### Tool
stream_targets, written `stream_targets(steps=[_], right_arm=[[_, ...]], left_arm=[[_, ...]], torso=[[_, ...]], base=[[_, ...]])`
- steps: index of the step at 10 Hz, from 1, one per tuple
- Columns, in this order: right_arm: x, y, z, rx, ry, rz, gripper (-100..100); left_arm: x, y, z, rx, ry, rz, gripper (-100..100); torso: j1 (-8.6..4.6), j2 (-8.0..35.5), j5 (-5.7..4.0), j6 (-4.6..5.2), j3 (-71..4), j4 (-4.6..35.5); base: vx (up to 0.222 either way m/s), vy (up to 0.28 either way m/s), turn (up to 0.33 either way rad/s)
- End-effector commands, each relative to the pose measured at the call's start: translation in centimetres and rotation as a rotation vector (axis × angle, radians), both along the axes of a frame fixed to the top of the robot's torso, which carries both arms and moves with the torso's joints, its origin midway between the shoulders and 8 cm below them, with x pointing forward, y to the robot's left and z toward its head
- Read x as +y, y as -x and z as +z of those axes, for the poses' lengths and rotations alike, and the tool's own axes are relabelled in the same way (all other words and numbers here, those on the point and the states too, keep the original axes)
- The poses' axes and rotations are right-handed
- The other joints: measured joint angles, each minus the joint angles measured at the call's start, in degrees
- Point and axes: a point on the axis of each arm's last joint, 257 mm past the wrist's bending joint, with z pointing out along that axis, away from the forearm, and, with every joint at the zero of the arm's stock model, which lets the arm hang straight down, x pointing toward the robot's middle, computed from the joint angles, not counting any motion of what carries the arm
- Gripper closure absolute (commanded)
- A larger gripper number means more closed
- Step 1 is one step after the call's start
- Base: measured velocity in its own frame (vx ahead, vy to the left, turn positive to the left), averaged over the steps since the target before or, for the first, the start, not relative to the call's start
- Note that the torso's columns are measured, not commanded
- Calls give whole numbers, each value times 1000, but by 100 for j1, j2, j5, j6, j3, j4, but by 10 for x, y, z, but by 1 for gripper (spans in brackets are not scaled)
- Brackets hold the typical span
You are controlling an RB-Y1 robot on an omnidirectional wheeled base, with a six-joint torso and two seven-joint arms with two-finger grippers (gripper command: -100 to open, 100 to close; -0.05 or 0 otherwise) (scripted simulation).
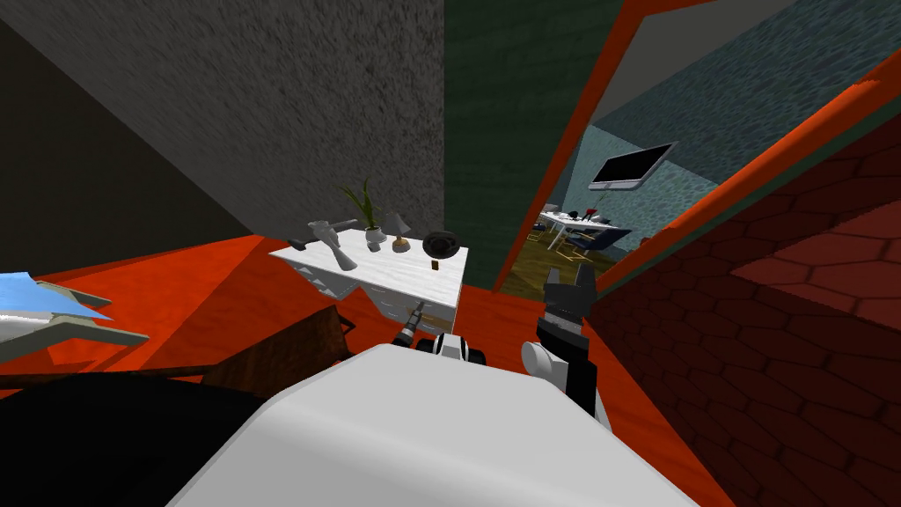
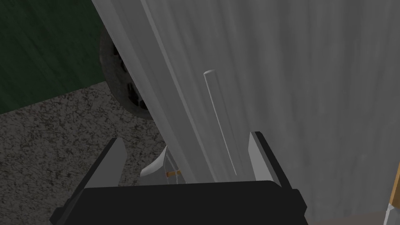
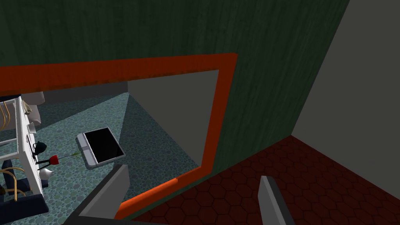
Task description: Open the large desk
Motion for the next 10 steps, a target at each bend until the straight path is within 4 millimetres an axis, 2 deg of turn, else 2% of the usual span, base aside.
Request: stream_targets(steps=[1, 8, 9, 10], right_arm=[[0, 0, 0, 0, 0, 0, 0], [0, 0, 0, 0, 0, 0, 0], [0, 0, 0, 0, 0, 0, 0], [0, 0, 0, 0, 0, 0, 0]], left_arm=[[6, 8, 0, 1, 1, 20, -100], [33, 45, 6, 1, 0, 98, -100], [31, 43, 6, 3, 0, 93, -100], [27, 35, 4, 1, -1, 79, 100]], torso=[[3, -3, -1, -3, -3, -2], [-10, 24, -4, -1, 15, 7], [-9, 21, -6, 1, 13, 11], [-8, 24, -4, 1, 15, 10]], base=[[35, -12, -126], [65, -2, -120], [0, 0, 0], [-26, -3, 123]])
